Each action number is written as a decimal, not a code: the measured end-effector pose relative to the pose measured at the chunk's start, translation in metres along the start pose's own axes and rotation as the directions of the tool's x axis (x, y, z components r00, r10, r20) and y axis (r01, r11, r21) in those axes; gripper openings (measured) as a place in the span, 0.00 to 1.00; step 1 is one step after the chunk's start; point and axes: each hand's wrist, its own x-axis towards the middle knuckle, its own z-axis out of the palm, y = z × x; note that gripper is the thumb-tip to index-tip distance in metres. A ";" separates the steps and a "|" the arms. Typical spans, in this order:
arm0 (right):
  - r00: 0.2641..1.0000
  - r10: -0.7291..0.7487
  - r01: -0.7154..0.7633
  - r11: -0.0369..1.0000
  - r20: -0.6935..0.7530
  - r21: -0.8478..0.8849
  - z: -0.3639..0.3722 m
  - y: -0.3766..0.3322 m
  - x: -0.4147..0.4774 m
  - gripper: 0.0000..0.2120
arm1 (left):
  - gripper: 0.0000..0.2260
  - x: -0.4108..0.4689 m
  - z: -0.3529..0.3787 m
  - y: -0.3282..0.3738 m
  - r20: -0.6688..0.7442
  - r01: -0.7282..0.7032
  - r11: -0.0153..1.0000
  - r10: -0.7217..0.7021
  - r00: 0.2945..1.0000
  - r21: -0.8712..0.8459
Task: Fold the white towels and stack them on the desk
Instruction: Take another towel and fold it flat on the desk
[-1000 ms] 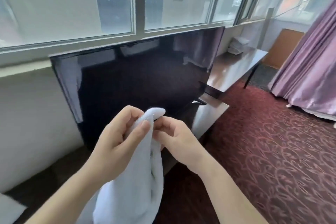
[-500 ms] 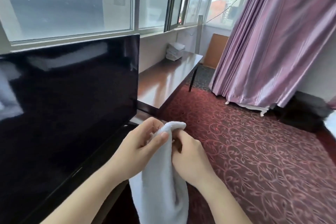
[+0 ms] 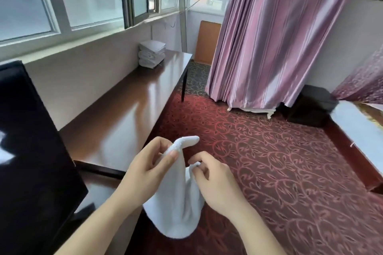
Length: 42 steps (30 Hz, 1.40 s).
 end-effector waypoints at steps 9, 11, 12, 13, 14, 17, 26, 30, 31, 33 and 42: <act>1.000 -0.015 0.011 0.986 0.027 0.168 -0.020 0.097 0.251 0.09 | 0.10 0.218 0.039 -0.077 -0.139 0.071 0.995 -0.061 0.988 0.066; 0.999 -0.035 0.027 0.984 0.042 0.175 -0.023 0.102 0.306 0.09 | 0.09 0.260 0.032 -0.086 -0.237 0.094 0.992 -0.072 0.969 0.081; 0.997 -0.056 0.047 0.985 0.050 0.166 -0.024 0.101 0.335 0.09 | 0.10 0.281 0.025 -0.091 -0.304 0.114 0.989 -0.081 0.949 0.095; 0.995 -0.075 0.064 0.987 0.068 0.147 -0.023 0.099 0.363 0.09 | 0.11 0.299 0.016 -0.096 -0.380 0.144 0.985 -0.097 0.920 0.098; 0.992 -0.088 0.076 0.988 0.087 0.131 -0.023 0.096 0.392 0.09 | 0.11 0.315 0.006 -0.102 -0.445 0.171 0.981 -0.115 0.888 0.087; 0.978 -0.154 0.140 0.985 0.138 0.101 -0.016 0.082 0.471 0.10 | 0.08 0.355 -0.023 -0.126 -0.584 0.240 0.970 -0.166 0.794 0.050; 0.963 -0.154 0.169 0.984 0.223 -0.050 0.062 0.070 0.688 0.10 | 0.08 0.500 -0.096 -0.236 -0.692 0.392 0.919 -0.264 0.672 0.031; 0.971 -0.112 0.144 0.979 0.212 -0.143 0.070 0.065 0.768 0.09 | 0.08 0.575 -0.103 -0.250 -0.590 0.347 0.938 -0.290 0.753 -0.019; 0.974 -0.105 0.137 0.979 0.200 -0.154 0.071 0.061 0.793 0.09 | 0.08 0.595 -0.110 -0.253 -0.571 0.319 0.946 -0.295 0.766 -0.061; 0.980 -0.095 0.124 0.978 0.173 -0.166 0.074 0.054 0.837 0.09 | 0.08 0.623 -0.126 -0.262 -0.599 0.260 0.945 -0.328 0.730 -0.200; 0.796 -0.141 0.370 0.883 0.589 -0.290 0.198 0.099 0.983 0.09 | 0.13 0.568 -0.176 -0.430 -0.592 0.700 0.430 -0.806 0.013 -0.571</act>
